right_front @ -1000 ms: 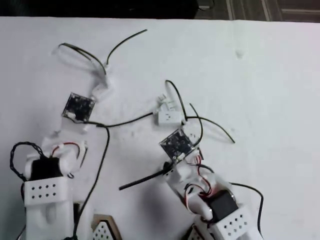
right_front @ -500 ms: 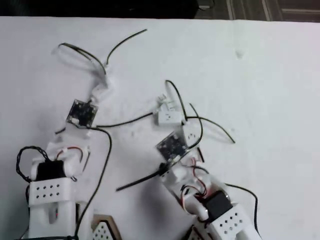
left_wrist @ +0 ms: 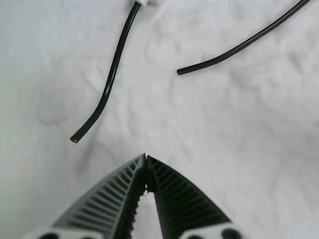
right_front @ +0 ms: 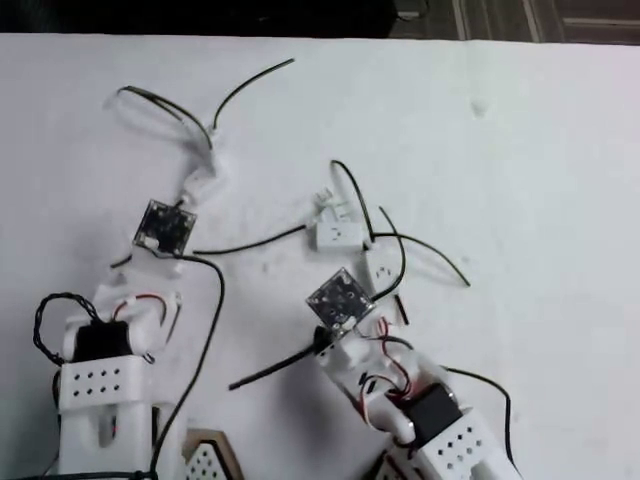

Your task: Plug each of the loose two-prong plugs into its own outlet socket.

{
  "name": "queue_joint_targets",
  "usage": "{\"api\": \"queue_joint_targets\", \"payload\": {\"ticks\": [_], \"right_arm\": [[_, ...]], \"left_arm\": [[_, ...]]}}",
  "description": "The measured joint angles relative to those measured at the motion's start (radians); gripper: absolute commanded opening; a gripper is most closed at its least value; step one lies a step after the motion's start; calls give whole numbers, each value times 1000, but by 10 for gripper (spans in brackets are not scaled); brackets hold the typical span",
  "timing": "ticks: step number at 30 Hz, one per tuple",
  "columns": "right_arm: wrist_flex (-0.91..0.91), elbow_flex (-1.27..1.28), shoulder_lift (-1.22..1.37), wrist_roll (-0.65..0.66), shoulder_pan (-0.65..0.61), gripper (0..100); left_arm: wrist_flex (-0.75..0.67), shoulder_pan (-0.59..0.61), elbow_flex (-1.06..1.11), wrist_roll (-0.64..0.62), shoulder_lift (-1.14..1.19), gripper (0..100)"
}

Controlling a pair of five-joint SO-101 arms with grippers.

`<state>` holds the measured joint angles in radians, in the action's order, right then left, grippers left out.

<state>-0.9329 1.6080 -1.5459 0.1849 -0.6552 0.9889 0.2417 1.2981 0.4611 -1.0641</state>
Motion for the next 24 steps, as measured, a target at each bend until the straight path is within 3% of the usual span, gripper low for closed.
{"api": "queue_joint_targets", "payload": {"ticks": [15, 24], "right_arm": [[15, 46, 0, 15, 11, 16], [15, 71, 0, 91, 11, 16]], "left_arm": [[0, 0, 3, 0, 0, 22], [0, 0, 12, 0, 0, 22]]}}
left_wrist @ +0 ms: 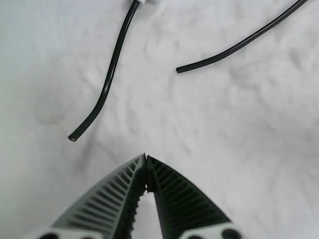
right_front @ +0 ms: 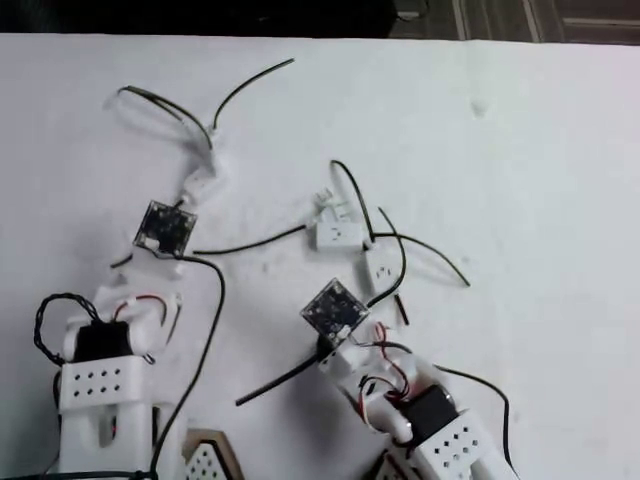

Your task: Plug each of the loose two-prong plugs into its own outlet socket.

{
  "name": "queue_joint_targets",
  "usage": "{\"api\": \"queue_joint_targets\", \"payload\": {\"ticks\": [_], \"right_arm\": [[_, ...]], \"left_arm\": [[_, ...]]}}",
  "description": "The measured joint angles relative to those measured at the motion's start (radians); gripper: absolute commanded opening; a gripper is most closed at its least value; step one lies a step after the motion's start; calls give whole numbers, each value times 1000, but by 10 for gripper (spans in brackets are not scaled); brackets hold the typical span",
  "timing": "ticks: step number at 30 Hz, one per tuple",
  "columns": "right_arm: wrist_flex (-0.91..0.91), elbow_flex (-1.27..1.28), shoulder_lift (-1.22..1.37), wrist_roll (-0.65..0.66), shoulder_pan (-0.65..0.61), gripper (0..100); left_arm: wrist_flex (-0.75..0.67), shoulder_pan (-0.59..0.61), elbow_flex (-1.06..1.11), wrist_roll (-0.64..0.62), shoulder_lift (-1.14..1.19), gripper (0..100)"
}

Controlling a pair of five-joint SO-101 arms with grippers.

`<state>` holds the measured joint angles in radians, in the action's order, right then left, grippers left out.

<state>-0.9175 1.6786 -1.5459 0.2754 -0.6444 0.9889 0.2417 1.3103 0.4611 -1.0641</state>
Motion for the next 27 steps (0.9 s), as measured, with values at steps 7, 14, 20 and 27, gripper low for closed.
{"api": "queue_joint_targets", "payload": {"ticks": [7, 14, 20, 27], "right_arm": [[0, 0, -2, 3, 0, 216], [-9, -12, 2, -23, 0, 492], [-15, -150, 12, -71, 0, 475], [-106, -417, 12, -146, 0, 475]], "left_arm": [[0, 0, 2, 0, -2, 24], [0, 0, 2, 0, -2, 24], [0, 0, 2, 0, -2, 49], [95, -44, -41, 0, -2, 156]]}}
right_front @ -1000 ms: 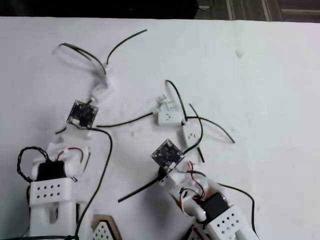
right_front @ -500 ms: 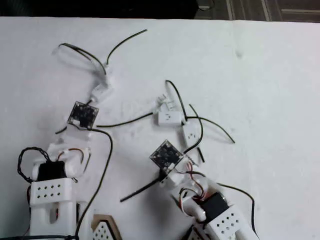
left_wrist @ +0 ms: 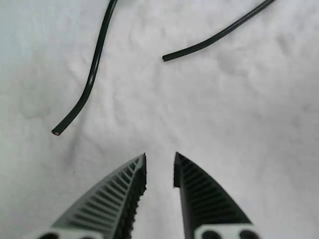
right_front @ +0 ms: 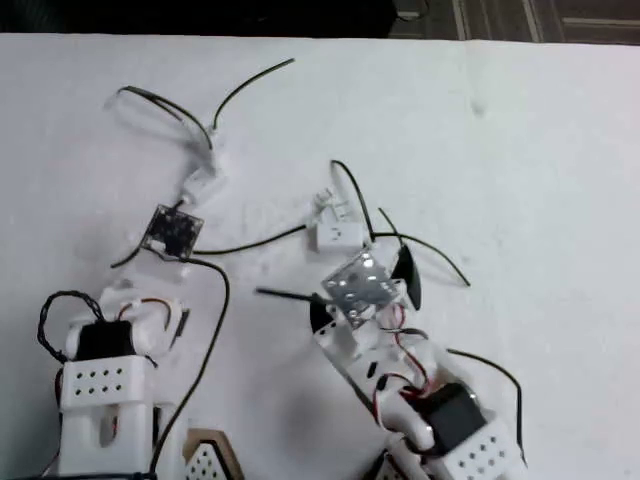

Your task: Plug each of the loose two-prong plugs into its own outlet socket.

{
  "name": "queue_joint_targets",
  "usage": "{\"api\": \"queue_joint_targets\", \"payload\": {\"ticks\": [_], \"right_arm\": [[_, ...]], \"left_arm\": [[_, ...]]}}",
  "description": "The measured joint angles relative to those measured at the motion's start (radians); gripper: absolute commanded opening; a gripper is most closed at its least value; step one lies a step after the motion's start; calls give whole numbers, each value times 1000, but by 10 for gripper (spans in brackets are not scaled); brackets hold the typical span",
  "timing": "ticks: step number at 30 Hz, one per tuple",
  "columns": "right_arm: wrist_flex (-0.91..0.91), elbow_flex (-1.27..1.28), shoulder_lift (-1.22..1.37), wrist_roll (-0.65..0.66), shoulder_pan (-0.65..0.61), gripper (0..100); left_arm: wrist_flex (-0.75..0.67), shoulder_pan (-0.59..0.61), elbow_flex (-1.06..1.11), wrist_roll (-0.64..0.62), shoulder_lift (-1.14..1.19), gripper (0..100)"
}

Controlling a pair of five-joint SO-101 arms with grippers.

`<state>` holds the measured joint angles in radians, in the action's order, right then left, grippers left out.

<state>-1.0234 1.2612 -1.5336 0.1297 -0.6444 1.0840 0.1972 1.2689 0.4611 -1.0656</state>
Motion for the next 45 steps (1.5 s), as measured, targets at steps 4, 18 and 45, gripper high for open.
{"api": "queue_joint_targets", "payload": {"ticks": [4, 18, 45], "right_arm": [[-123, -163, 0, -34, 0, 475], [-377, -471, -18, -49, 0, 475], [-568, -783, -143, -126, 299, 290]], "left_arm": [[135, -55, -137, 0, 0, 155], [310, -74, -457, -29, 0, 155], [255, -594, -580, -238, 43, 252]]}}
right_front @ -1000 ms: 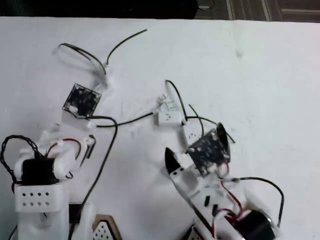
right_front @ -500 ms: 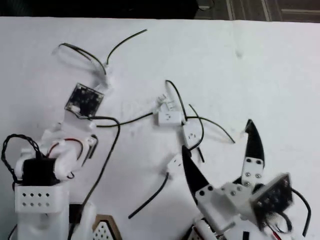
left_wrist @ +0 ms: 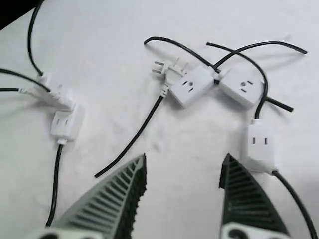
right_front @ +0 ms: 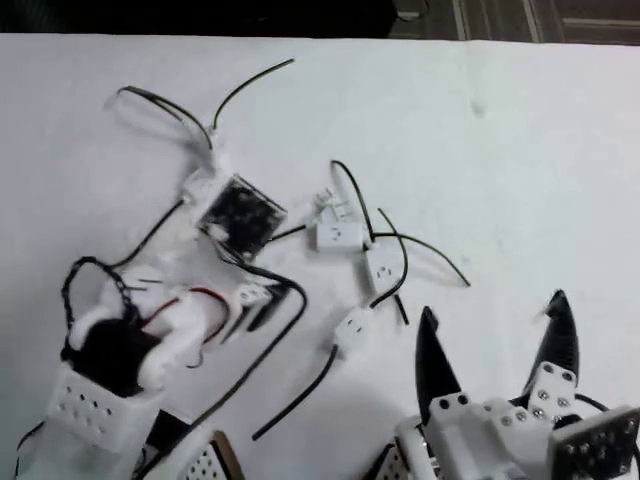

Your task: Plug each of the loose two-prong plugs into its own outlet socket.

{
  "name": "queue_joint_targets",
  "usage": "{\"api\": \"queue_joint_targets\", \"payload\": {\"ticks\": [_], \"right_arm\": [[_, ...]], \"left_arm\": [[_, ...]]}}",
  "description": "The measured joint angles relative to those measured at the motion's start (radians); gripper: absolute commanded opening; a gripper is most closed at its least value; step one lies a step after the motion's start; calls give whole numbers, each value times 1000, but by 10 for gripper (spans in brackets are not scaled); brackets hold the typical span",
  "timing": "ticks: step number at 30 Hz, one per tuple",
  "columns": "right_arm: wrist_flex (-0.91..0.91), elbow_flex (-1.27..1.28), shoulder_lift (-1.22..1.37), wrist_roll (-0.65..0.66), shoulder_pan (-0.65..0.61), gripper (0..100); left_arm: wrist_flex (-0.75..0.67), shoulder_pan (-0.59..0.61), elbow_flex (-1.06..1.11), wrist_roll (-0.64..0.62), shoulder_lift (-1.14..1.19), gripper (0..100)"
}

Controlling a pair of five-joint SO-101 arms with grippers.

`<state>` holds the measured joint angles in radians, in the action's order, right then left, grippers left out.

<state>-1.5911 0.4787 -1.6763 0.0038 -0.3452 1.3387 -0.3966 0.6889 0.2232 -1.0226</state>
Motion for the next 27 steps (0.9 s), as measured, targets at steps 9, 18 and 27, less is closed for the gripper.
{"api": "queue_joint_targets", "payload": {"ticks": [9, 18, 27], "right_arm": [[-9, -98, 2, -41, 32, 126], [-9, -201, 2, -55, 35, 124], [-9, -275, -31, -55, 37, 123]], "left_arm": [[41, -58, -359, -5, 580, 255], [170, -184, -750, -17, 1148, 253], [143, -338, -752, -152, 1244, 253]]}}
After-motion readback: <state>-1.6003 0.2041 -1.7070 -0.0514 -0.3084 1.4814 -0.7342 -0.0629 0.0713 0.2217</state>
